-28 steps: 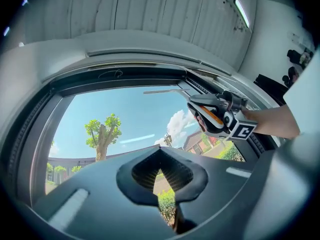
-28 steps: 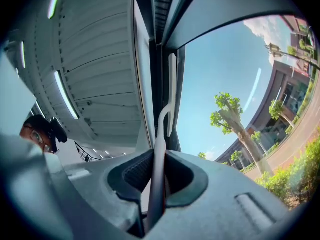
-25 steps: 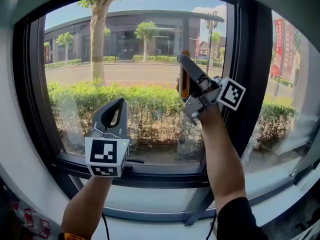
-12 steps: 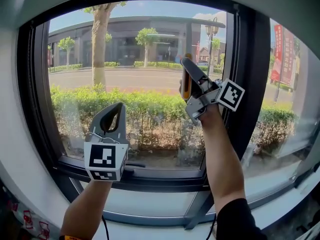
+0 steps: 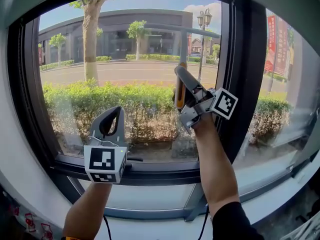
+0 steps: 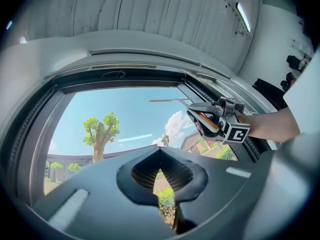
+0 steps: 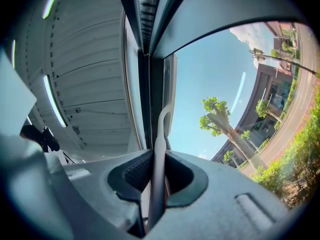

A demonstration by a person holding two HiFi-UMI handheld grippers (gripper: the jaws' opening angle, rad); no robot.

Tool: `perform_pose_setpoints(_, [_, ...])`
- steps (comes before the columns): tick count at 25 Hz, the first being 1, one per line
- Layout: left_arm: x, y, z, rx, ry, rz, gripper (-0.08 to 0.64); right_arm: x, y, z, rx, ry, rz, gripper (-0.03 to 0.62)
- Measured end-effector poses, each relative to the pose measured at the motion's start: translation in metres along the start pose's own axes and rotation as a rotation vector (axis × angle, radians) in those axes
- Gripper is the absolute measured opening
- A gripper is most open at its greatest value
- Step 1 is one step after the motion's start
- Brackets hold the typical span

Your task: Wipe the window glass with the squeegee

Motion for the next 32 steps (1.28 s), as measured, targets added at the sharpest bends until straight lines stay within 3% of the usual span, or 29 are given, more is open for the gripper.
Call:
perform_pose_setpoints(5, [0.004,-0.024,-0.007,0.055,-0.003,-0.029,0.015,0.004,-0.024,-0.034,-0.032,-0.022,0.056,0.049])
perform_pose_setpoints(11, [0.018,-0.071,-0.041,0.128,0.014,-0.050,0.015,0.020,-0.083,-0.084,-0.058,-0.056,0.126,0.049])
perform_pose_setpoints(15, [0.026,-0.089,-0.034,0.176,0.038,-0.070,0.015,0.009,-0.088,-0.095,-0.055,-0.074,0.137,0.049])
perform_pose_setpoints(18, [0.032,-0.093,-0.043,0.192,0.051,-0.064,0.015,0.017,-0.086,-0.094,-0.044,-0.097,0.087,0.049])
perform_pose_setpoints(23, [0.044,-0.071,-0.048,0.186,0.081,0.005,0.015,0.047,-0.087,-0.068,0.025,-0.089,-0.028,0.049])
perform_pose_setpoints(29, [0.138,-0.049,-0.106,0.179,0.184,0.133,0.015,0.097,-0.198,0.014,0.080,-0.040,-0.012,0.049])
perform_pose_setpoints(32, [0.185,-0.030,-0.122,0.153,0.207,0.150,0.015,0.108,-0.236,0.066,0.092,-0.011,0.016,0.049])
Point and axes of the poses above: the fingertips, and each gripper's own axes: z forward along the fingers, x to its left, y out of its top, the point moved 4 cm from there along -z, backward along the fingers, and after that the axes turned 11 degrees about -z, right-handed, at the moved point
